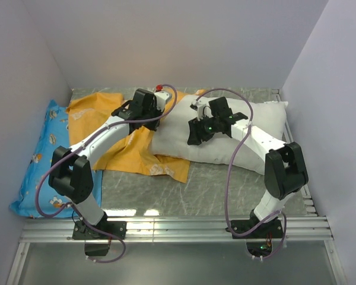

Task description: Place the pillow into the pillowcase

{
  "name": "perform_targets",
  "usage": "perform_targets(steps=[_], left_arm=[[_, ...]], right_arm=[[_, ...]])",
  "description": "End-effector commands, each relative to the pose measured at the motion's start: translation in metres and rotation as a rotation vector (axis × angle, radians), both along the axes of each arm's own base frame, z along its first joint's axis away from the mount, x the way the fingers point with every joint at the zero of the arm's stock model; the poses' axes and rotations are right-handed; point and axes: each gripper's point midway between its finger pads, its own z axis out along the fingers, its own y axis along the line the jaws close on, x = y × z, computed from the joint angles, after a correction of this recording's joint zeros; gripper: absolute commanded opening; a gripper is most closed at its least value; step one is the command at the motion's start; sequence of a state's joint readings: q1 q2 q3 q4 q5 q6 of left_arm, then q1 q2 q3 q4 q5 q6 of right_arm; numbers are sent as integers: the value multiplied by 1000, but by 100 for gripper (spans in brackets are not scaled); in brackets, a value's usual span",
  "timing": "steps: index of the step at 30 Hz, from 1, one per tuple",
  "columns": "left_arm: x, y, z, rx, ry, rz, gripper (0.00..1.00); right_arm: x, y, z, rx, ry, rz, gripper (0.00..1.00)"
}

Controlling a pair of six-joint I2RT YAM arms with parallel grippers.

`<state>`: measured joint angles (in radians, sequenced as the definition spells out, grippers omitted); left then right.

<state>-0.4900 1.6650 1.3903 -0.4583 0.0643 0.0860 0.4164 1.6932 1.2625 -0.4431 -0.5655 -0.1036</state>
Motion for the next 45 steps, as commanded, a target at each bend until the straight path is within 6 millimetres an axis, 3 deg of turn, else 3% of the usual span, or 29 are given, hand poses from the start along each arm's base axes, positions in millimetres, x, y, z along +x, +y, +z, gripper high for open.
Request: perform_targets(steps=[1, 8, 12, 14, 15, 17, 18, 20, 23, 24, 26, 30, 31, 33, 34, 36, 38, 39, 40, 41, 42, 43, 45], left_arm=[[-4, -23, 40, -92, -49, -66, 10], [-41, -93, 76, -259, 8, -273, 0], [-65, -134, 81, -379, 113, -360, 0], [-68, -151, 78, -432, 140, -395, 0], [-79, -161, 81, -498, 193, -436, 0], [-77, -173, 76, -571, 187, -462, 0], [-81, -178, 73, -612, 227, -475, 0], [-79, -178, 56, -631, 257, -470, 0], [-56, -162, 41, -669, 278, -404, 0], [-43, -147, 39, -668, 274, -371, 2], [-36, -134, 47, -657, 244, -378, 14], [-41, -104, 83, -603, 133, -480, 43], [-48, -98, 88, -591, 146, -489, 56], [-55, -82, 111, -592, 96, -504, 65], [-59, -74, 112, -586, 113, -479, 70], [-54, -47, 124, -561, 60, -376, 70], [-56, -24, 103, -495, 68, -278, 70], [-60, -10, 106, -446, 17, -235, 70], [-70, -1, 80, -402, 44, -212, 71], [-73, 8, 71, -352, 8, -213, 71], [-81, 17, 73, -318, -42, -196, 72], [-93, 25, 43, -275, -3, -180, 73], [-108, 28, 33, -216, -56, -226, 74]], right_arm=[[1, 9, -5, 21, 41, -2, 59], [8, 25, 2, 102, 79, -28, 46], [14, 36, 15, 179, 83, -40, 42], [13, 41, 23, 224, 96, -50, 42], [14, 42, 27, 243, 97, -55, 41], [14, 45, 41, 315, 106, -63, 41], [17, 45, 53, 353, 77, -64, 41], [14, 41, 58, 395, 106, -79, 41], [13, 31, 68, 380, 64, -82, 42], [8, 27, 68, 354, 69, -87, 42], [7, 20, 70, 312, 11, -68, 52], [-4, 6, 84, 233, -72, -45, 75], [-1, 1, 90, 210, -112, -54, 82], [-9, -2, 98, 161, -191, -10, 85], [-6, -8, 97, 102, -238, -34, 86], [-13, -9, 95, -4, -350, 14, 87], [-12, -23, 74, -145, -419, 13, 87], [-14, -23, 72, -174, -459, 21, 87], [-22, -22, 53, -225, -461, 39, 88], [-20, -27, 46, -286, -495, 19, 88], [-15, -28, 40, -305, -517, 3, 88], [-19, -26, 27, -330, -512, 7, 90], [-8, -28, 19, -366, -544, -36, 91]])
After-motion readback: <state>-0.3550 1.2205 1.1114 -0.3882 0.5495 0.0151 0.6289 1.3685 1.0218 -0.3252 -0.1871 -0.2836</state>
